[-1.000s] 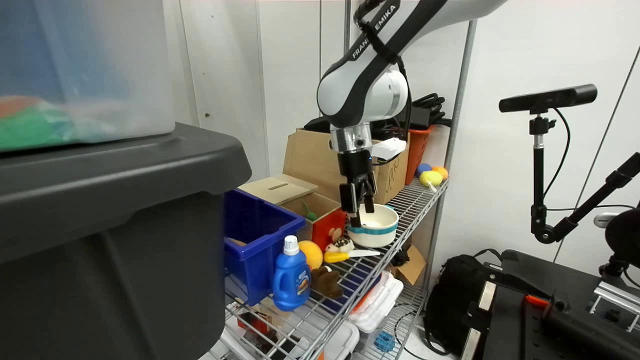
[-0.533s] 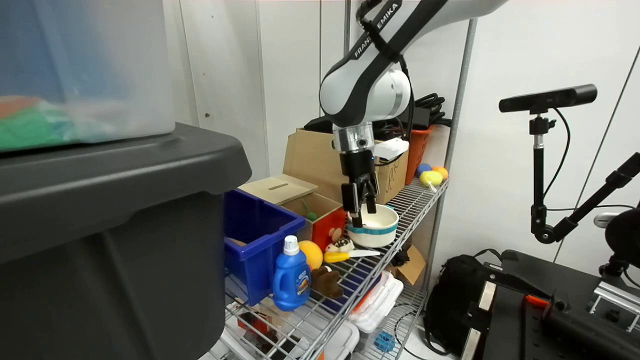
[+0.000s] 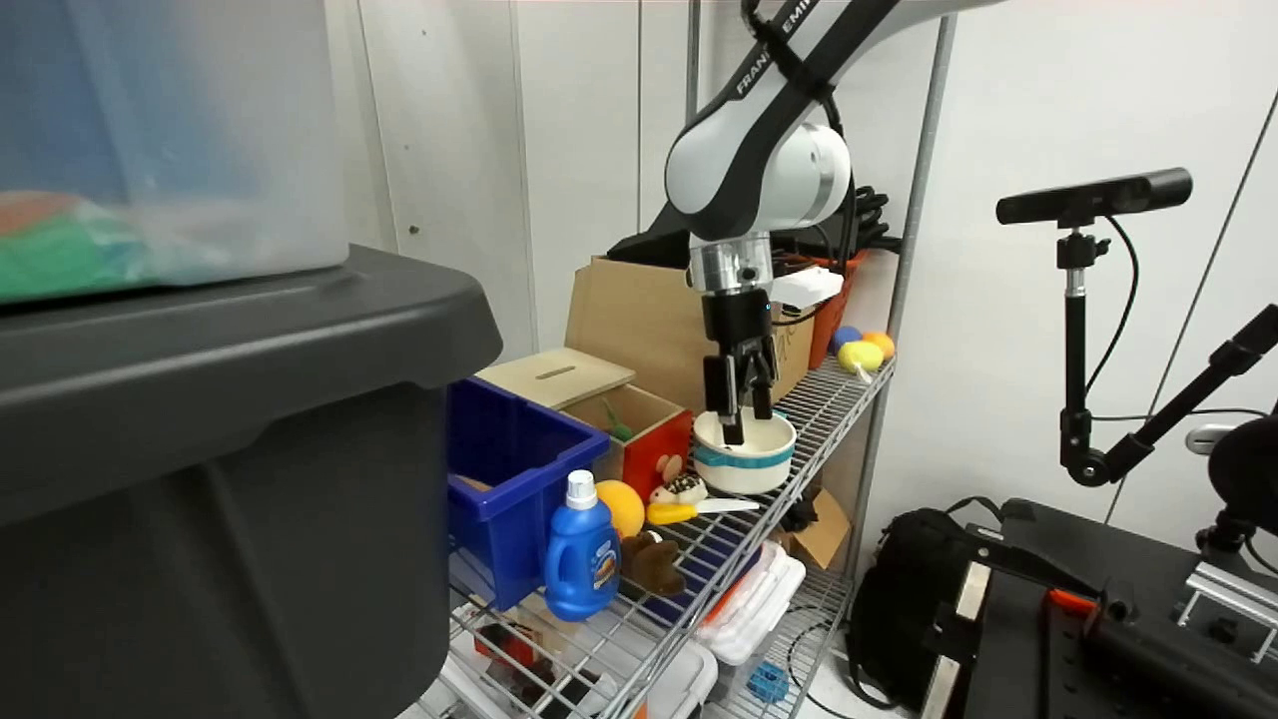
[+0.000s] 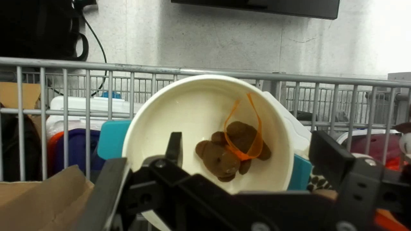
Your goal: Remove the brown plush toy from the white pot and place it on the right side of the rack
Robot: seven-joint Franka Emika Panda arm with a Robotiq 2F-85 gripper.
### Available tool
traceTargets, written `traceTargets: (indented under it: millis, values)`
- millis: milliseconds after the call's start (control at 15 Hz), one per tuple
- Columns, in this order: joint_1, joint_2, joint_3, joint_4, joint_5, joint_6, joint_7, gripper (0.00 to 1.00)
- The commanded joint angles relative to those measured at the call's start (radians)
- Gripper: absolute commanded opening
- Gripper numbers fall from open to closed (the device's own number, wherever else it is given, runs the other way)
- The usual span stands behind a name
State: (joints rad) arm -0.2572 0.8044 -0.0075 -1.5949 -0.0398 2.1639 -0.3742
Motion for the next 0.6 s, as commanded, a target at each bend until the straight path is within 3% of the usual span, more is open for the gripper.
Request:
traceTargets:
  millis: [0,533]
  values:
    - [-0.015,-0.049,-0.003,-0.065,0.024,0.029,-0.008,1.00]
    - [-0.030,-0.034,-0.018,-0.036,0.023,0.014,-0.020,1.00]
